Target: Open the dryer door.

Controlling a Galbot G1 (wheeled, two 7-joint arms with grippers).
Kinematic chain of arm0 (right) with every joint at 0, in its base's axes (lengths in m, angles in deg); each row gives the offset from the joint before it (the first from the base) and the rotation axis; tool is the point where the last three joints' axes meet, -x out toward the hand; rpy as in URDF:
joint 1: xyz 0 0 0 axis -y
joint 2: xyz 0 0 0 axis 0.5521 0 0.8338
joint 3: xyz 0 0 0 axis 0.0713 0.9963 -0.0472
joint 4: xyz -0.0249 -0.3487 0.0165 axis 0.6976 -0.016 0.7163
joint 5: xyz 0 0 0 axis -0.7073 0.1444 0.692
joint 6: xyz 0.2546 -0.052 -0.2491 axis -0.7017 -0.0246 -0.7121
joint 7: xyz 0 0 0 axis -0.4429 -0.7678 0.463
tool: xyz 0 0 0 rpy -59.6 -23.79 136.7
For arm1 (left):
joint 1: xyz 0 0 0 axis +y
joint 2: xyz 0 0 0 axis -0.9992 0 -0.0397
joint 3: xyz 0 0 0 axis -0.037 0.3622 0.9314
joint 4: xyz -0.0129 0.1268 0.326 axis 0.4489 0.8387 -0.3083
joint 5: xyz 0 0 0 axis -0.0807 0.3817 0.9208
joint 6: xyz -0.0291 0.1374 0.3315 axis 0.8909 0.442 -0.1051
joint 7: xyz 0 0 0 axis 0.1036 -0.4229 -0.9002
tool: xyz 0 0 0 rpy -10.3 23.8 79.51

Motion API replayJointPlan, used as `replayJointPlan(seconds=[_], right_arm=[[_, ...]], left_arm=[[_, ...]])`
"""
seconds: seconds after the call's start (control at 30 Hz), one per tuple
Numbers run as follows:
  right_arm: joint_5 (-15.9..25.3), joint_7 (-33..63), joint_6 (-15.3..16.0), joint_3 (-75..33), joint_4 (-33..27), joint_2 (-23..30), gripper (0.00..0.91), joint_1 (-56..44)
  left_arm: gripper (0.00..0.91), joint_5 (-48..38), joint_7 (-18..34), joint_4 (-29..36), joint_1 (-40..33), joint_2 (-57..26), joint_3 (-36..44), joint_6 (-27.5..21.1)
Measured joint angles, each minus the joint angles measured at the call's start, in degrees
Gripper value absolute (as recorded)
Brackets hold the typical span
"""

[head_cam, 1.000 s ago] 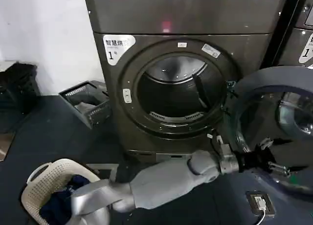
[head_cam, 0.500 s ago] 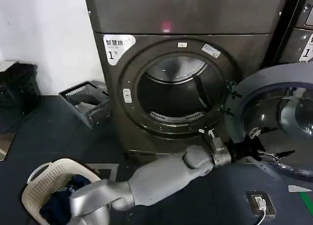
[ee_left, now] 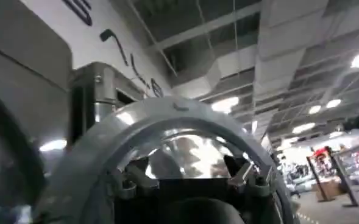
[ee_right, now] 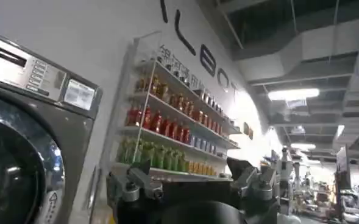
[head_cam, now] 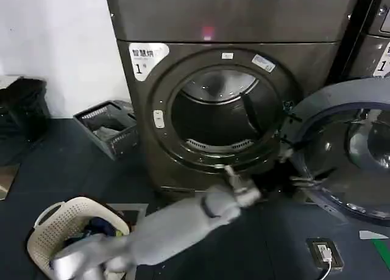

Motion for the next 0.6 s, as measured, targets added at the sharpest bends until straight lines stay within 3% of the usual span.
replayJointPlan(seconds=[0.23,0.6], right_arm=[[1.15,0.91,-0.69,0.06,0.58,-0.21,0.907,1.39],[4.29,1.66,-0.51,1.14,0.35,-1.47,0.907,5.08]], left_arm=[[0.907,-0.63,-0.05,11.99,2.7,-14.52,-1.5,-4.68],[0.907,-4.82,-4.37,26.41,5.22,-41.93,-4.31,-10.27]])
